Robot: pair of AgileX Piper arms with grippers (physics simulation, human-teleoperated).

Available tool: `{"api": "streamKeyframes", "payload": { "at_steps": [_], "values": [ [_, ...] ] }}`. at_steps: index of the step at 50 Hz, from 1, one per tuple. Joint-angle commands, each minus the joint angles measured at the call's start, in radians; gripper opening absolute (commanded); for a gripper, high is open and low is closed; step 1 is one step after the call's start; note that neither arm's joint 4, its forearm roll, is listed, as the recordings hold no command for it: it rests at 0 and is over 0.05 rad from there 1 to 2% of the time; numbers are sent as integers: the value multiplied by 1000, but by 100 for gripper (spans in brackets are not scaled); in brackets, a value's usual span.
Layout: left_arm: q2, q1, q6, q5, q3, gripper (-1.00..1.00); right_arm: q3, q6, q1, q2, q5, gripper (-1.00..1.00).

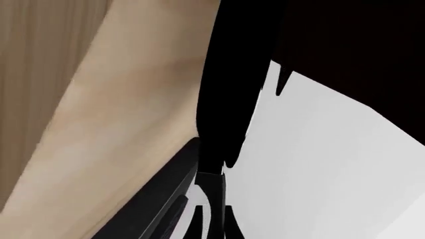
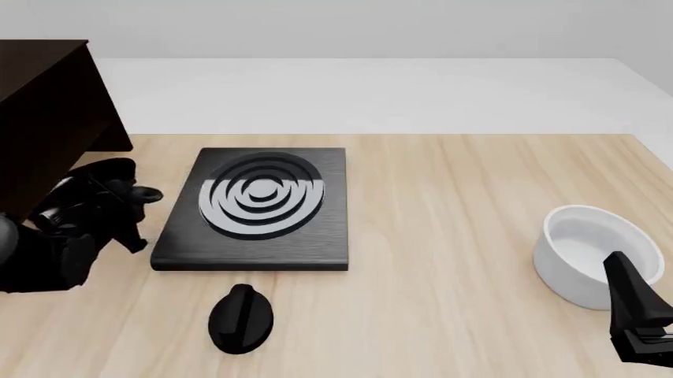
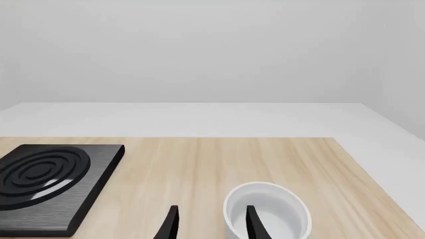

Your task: Put the frying pan under the cabinet shelf.

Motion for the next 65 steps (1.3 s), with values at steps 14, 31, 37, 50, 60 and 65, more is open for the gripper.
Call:
{"api": "streamKeyframes", "payload": {
  "at_steps": [14, 31, 37, 50, 60, 65],
  "values": [
    [143, 129, 54, 21, -33, -100, 0, 0, 0, 0, 0, 100],
    [238, 216, 186, 4, -119, -100, 0, 0, 0, 0, 0, 100],
    [267, 237, 225, 0, -140, -100, 0, 0, 0, 0, 0, 100],
    [296, 322, 365, 19, -172, -100, 0, 0, 0, 0, 0, 100],
    [314, 397, 434, 0, -176, -100, 0, 0, 0, 0, 0, 100],
    [337, 409, 437, -10, -185, -100, 0, 0, 0, 0, 0, 100]
  ]
}}
